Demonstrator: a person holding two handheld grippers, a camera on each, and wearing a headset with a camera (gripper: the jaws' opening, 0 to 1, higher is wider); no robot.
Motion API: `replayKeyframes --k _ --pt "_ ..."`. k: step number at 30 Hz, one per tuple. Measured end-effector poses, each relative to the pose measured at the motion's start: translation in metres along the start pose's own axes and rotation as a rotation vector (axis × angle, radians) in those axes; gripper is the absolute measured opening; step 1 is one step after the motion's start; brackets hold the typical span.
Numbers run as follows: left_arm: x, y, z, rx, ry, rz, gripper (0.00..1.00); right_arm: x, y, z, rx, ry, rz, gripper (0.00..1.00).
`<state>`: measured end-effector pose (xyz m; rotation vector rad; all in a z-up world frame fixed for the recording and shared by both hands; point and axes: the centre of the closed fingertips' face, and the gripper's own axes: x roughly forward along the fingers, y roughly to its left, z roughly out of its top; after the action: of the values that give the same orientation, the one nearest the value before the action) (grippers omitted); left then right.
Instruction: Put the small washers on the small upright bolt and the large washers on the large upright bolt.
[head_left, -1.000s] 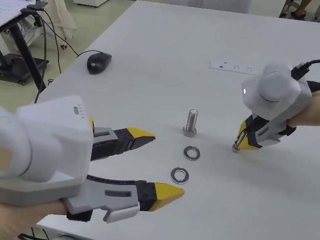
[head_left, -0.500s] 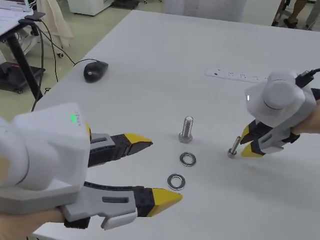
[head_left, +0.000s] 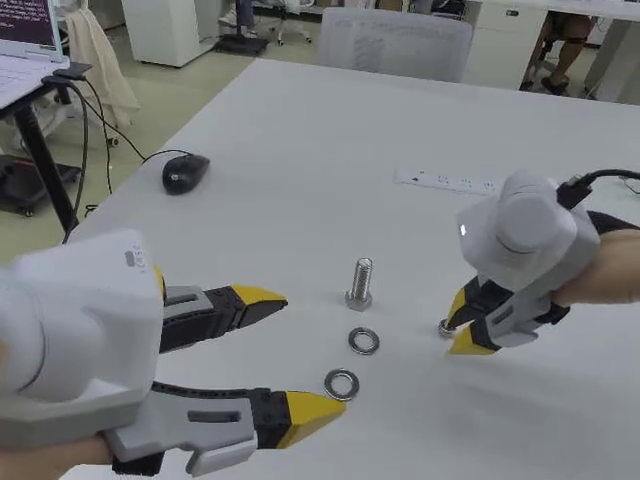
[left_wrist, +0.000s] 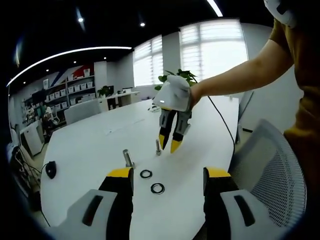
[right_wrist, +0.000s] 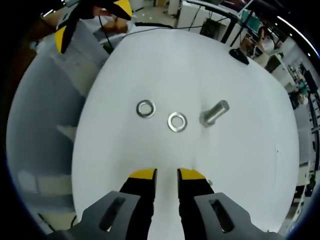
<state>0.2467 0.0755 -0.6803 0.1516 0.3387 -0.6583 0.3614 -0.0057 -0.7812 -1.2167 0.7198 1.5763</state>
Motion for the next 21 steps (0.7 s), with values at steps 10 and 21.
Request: replayKeyframes --k 10,21 --pt "-0.008 0.000 0.004 0.006 -0.011 0.015 0.55 0.030 0.022 0.049 -0.098 -0.025 0.070 0.19" --pt "-0.017 0.003 0.004 -0.003 -0.022 0.042 0.55 0.057 0.028 0.071 -0.141 -0.030 0.110 0.24"
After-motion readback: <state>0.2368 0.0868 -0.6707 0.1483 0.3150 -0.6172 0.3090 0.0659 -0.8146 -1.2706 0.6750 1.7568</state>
